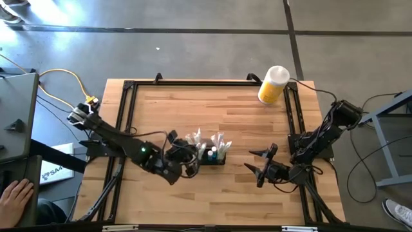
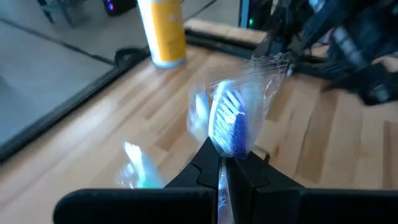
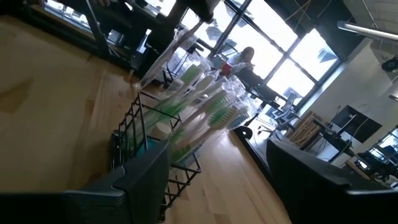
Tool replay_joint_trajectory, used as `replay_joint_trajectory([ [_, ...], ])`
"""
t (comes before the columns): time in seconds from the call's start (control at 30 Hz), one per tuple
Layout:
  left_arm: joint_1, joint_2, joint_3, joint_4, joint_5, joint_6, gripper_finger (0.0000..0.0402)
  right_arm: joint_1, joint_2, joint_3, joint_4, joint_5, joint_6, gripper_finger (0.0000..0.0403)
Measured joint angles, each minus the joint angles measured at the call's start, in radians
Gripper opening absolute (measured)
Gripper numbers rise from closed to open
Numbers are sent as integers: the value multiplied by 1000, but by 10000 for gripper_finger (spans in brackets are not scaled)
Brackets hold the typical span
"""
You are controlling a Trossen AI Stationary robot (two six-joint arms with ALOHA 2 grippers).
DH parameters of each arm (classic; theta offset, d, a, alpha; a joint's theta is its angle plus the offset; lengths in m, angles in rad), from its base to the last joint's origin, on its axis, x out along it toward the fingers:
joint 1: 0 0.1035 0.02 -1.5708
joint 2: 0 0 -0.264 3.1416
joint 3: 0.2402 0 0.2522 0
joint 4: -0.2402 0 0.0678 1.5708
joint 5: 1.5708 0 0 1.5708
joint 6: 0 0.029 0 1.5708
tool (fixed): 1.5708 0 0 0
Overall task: Pick & Place toothbrushing station
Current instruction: Put the violet toothbrush into the black wire organizer
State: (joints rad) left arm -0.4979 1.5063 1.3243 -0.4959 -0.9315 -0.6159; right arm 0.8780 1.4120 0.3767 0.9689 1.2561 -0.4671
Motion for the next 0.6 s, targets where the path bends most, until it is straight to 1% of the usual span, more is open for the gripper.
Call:
replay_joint_trajectory([
  [0.13, -27, 4, -119, 142, -48, -32, 2, 0, 0, 0, 3, -3, 12, 259],
  [0.23, -31, 1, -170, 213, -90, -13, 2, -1, 0, 0, 4, -4, 19, 259],
  [0.3, -29, -8, -182, 236, -92, 19, 2, -1, 0, 0, 6, -11, 20, 259],
  [0.47, -40, -35, -179, 323, -56, 90, 1, -1, 0, 0, 6, -32, 26, 259],
  [0.6, -49, -59, -178, 333, -74, 96, 1, -1, 0, 0, 6, -33, 26, 259],
])
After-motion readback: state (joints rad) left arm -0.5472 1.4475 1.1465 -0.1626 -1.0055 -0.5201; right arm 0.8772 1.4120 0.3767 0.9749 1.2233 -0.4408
